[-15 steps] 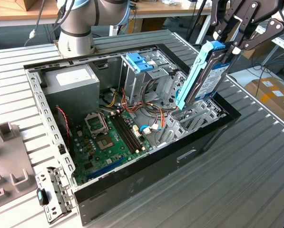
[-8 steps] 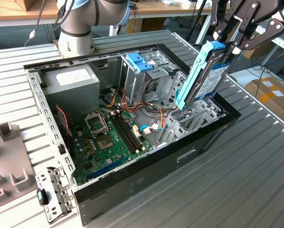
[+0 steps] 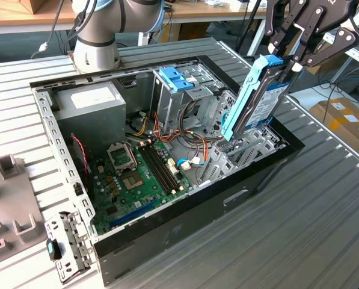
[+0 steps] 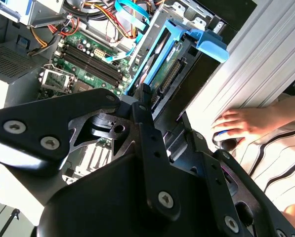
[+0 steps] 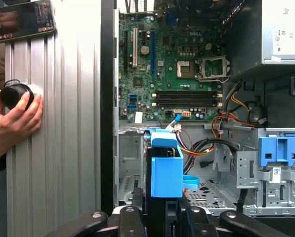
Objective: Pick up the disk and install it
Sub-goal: 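Insert the disk into the insertion slot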
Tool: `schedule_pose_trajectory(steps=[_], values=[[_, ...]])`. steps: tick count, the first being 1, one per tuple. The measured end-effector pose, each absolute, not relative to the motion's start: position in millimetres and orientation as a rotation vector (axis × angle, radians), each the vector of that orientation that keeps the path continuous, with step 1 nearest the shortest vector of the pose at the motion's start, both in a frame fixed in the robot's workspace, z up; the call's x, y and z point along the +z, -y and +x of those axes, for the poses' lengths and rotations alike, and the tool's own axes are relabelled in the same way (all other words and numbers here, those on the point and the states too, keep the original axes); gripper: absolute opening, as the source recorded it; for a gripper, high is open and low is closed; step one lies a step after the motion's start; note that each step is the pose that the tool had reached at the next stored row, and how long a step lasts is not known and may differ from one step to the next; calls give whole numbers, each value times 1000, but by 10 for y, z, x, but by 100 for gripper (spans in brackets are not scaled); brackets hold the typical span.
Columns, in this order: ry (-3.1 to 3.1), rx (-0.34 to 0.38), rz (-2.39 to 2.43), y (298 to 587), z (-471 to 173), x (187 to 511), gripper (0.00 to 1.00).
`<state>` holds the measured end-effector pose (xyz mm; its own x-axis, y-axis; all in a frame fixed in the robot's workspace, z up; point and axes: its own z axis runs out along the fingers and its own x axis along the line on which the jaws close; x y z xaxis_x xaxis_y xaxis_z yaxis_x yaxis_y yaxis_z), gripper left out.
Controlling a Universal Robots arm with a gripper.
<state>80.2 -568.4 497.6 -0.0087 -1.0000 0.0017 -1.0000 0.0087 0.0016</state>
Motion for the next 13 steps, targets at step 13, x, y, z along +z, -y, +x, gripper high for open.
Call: schedule_pose_trajectory(steps=[13], values=[[2229, 0, 2210, 5671, 840, 4944, 35]])
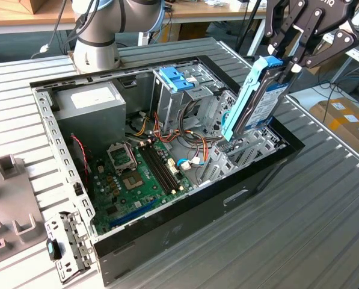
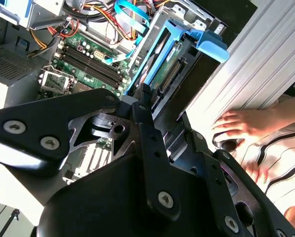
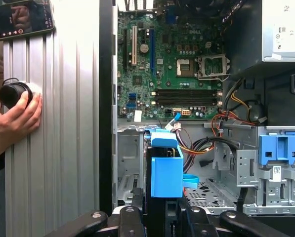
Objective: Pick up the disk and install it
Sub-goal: 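Insert the disk into the insertion slot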
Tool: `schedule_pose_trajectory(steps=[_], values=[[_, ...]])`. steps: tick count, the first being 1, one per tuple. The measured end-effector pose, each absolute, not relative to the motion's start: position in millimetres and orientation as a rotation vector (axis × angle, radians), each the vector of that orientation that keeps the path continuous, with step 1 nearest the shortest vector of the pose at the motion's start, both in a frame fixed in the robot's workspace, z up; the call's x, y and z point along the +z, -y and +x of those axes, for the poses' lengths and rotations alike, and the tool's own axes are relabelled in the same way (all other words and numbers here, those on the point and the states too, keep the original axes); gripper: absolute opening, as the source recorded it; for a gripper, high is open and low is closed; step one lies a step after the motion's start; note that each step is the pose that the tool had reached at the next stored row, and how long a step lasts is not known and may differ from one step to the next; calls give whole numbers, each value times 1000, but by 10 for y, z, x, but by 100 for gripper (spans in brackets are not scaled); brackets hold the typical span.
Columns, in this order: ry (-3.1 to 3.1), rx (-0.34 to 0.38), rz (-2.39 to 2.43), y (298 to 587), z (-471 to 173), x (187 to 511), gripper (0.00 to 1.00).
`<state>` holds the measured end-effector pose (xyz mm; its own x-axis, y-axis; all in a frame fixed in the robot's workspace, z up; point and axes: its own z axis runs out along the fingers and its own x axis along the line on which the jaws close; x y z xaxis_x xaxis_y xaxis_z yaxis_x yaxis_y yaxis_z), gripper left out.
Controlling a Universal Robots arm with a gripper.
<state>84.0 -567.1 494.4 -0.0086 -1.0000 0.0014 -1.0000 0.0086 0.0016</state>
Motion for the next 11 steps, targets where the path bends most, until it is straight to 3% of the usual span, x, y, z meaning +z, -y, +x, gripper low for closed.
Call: schedule_pose_trajectory(steps=[11], values=[[2230, -1, 2211, 5672, 843, 4937, 35]])
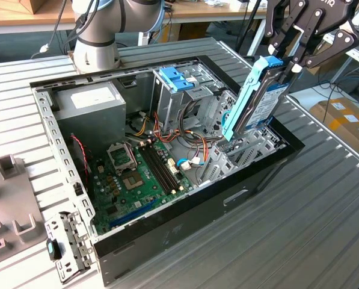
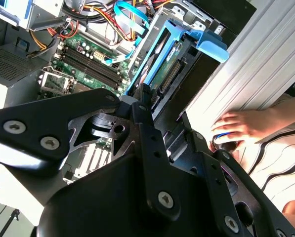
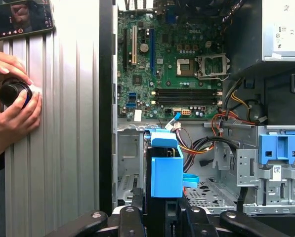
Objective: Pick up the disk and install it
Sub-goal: 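Insert the disk into the insertion slot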
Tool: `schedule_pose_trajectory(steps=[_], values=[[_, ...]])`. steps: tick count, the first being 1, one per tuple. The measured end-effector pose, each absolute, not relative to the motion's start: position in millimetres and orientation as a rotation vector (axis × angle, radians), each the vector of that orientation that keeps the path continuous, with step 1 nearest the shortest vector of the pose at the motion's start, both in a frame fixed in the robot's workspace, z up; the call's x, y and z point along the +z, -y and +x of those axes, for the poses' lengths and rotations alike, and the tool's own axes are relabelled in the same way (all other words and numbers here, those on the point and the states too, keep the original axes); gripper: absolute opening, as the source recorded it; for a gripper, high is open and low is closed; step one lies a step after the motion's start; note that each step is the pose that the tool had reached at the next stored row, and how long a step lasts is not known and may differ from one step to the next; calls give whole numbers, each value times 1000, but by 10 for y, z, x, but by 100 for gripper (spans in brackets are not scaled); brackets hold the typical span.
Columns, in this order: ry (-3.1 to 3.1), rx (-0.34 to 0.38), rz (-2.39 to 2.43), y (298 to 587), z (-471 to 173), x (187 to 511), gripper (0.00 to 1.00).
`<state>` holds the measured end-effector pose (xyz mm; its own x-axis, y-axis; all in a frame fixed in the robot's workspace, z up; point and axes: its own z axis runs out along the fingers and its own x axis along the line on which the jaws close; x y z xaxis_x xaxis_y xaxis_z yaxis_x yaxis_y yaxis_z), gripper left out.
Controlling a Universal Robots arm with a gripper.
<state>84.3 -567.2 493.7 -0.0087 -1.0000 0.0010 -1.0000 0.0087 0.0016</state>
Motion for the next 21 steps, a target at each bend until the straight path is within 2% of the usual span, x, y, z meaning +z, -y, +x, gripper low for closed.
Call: schedule_pose_trajectory(steps=[21], values=[[2231, -3, 2211, 5671, 877, 4770, 35]])
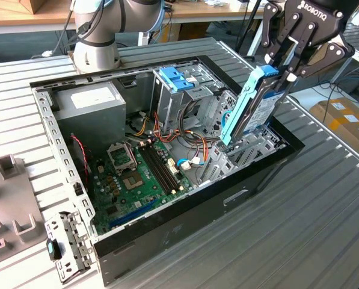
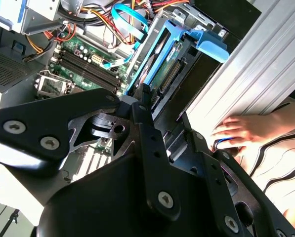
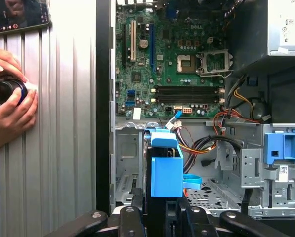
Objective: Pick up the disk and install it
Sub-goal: 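Insert the disk into the insertion slot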
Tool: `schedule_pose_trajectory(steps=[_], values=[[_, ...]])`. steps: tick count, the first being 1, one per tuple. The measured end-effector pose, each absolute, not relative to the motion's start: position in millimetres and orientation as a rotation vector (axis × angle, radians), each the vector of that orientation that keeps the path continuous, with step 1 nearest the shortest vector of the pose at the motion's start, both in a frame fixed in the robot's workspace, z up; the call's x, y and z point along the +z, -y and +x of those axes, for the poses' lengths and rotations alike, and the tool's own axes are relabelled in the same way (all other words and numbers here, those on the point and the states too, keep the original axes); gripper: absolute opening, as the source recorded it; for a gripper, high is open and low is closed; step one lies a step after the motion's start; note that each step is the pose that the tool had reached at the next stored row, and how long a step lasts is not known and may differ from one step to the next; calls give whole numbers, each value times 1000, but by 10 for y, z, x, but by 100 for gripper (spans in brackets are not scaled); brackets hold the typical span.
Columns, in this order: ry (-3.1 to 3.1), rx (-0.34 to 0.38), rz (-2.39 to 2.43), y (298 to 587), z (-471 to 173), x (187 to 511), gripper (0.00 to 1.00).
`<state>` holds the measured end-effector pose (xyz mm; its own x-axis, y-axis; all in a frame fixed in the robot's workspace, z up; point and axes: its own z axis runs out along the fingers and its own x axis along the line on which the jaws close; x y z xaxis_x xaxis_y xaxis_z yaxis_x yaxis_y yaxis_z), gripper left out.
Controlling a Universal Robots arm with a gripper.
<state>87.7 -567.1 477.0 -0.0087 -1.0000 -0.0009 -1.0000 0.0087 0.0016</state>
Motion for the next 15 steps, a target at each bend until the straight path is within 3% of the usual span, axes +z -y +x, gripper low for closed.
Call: schedule_pose_trajectory(steps=[15], values=[[2231, -3, 2211, 5671, 896, 4653, 35]])
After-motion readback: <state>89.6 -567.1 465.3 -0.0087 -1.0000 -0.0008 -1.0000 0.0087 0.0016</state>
